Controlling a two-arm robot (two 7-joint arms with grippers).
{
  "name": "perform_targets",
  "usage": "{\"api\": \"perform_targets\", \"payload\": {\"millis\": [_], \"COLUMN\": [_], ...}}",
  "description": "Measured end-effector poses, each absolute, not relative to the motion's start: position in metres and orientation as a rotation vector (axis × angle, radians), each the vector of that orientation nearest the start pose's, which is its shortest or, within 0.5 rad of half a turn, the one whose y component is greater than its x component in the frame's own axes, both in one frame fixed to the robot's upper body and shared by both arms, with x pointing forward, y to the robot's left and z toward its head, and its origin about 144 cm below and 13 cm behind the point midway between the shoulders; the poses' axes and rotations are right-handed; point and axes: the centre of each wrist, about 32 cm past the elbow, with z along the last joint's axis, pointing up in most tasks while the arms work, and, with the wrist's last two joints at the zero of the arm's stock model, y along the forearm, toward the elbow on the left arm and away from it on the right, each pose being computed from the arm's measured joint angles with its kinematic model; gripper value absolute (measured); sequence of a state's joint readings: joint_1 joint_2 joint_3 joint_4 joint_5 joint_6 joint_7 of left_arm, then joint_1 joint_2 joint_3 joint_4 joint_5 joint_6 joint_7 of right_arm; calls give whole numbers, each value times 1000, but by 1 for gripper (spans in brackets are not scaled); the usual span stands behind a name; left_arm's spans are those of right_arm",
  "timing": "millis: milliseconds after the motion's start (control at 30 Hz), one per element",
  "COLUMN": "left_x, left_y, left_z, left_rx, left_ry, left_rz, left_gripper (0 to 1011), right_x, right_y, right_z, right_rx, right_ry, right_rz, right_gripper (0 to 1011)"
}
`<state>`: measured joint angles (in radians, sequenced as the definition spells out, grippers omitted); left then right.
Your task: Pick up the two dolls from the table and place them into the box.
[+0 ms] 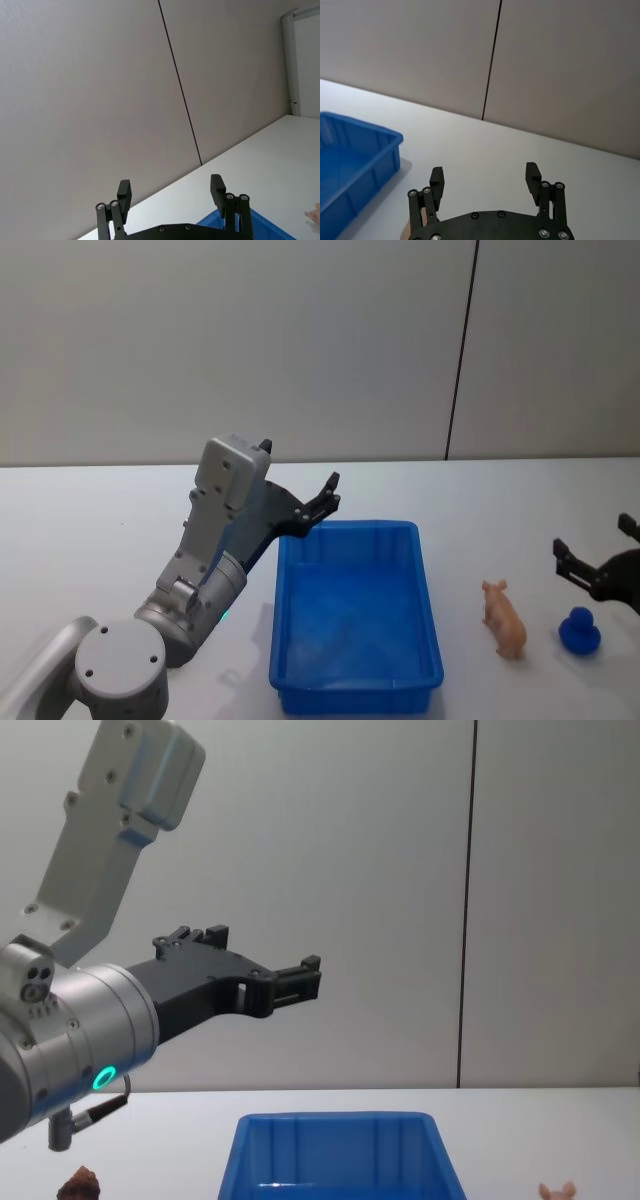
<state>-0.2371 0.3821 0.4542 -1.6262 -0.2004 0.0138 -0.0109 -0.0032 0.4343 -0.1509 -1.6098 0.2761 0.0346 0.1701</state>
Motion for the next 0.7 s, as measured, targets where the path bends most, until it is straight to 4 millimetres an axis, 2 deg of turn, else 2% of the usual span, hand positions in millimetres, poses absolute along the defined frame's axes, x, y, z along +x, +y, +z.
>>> {"api": "perform_targets", "payload": {"millis": [300,700], "left_x": [492,492], "left_y": [198,198], "left_z": [1204,1204], "left_rx": [61,61], "left_ry": [-268,-268], "left_rz": [1124,1124], "left_gripper": [1001,1001], "right_x": [461,464], "right_y": [-318,-325], "right_z": [1144,1129], "right_rx": [-260,-339], "right_ry": [-8,72], "right_rz": [-1217,-1172], "right_gripper": [1001,1001]}}
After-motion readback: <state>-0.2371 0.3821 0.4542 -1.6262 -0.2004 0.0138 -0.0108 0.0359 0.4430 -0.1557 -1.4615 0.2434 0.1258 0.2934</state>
